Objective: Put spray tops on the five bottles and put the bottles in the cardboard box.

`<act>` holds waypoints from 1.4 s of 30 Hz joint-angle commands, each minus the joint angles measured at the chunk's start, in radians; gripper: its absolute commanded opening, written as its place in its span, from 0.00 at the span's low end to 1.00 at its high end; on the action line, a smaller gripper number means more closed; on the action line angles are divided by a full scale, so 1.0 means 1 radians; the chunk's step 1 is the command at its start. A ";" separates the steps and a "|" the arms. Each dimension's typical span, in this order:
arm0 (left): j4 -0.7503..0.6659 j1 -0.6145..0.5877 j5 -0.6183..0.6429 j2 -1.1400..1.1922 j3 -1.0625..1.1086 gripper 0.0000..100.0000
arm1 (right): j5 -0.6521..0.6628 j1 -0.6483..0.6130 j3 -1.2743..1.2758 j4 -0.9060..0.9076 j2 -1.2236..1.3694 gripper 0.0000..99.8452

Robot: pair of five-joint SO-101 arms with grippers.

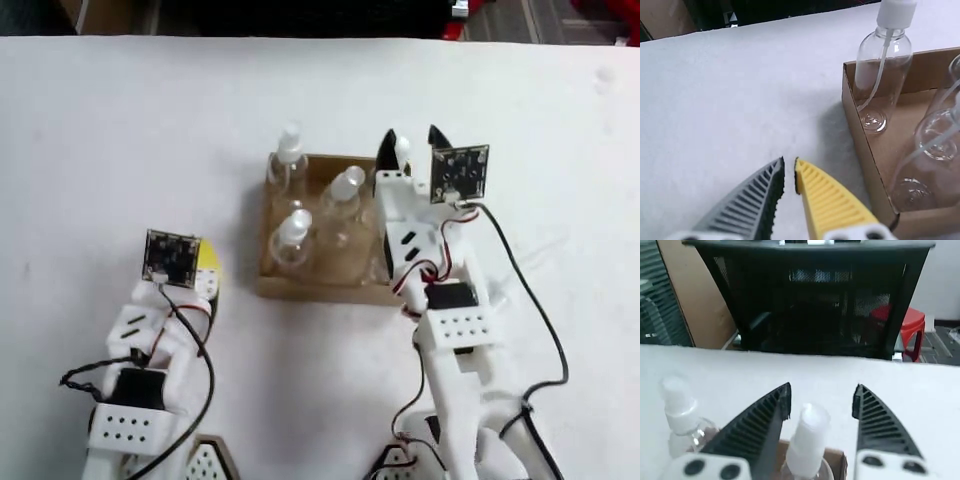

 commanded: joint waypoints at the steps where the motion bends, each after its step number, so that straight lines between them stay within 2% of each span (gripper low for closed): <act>1: -0.026 -0.001 -0.012 -0.012 -0.029 0.04 | 0.011 0.031 -0.043 0.108 -0.148 0.17; 4: -0.026 -0.001 -0.012 -0.012 -0.029 0.04 | 0.064 0.035 -0.161 0.363 -0.242 0.17; 7: -0.026 -0.001 -0.012 -0.012 -0.029 0.04 | 0.253 0.036 -0.322 0.630 -0.257 0.17; 11: -0.026 0.001 -0.049 -0.012 -0.028 0.04 | 0.414 0.137 -0.499 0.878 -0.217 0.15; 14: -0.026 0.001 -0.052 -0.012 -0.028 0.04 | 0.540 0.269 -0.588 0.984 -0.170 0.13; 20: -0.026 0.001 -0.057 -0.012 -0.028 0.04 | 0.988 0.463 -0.614 1.144 -0.012 0.13; 25: -0.026 0.001 -0.058 -0.012 -0.026 0.04 | 1.493 0.579 -0.588 1.346 0.147 0.13; 26: -0.026 0.001 -0.058 -0.012 -0.026 0.04 | 1.560 0.599 -0.563 1.360 0.174 0.13; 28: -0.026 0.001 -0.058 -0.012 -0.025 0.04 | 1.616 0.627 -0.509 1.334 0.225 0.13; 32: -0.026 0.001 -0.060 -0.012 -0.023 0.04 | 1.645 0.671 -0.416 1.187 0.294 0.13; 36: -0.026 0.001 -0.060 -0.012 -0.023 0.04 | 1.692 0.665 -0.361 1.158 0.338 0.14; 42: -0.026 0.001 -0.060 -0.012 -0.023 0.04 | 1.706 0.650 -0.354 1.099 0.386 0.26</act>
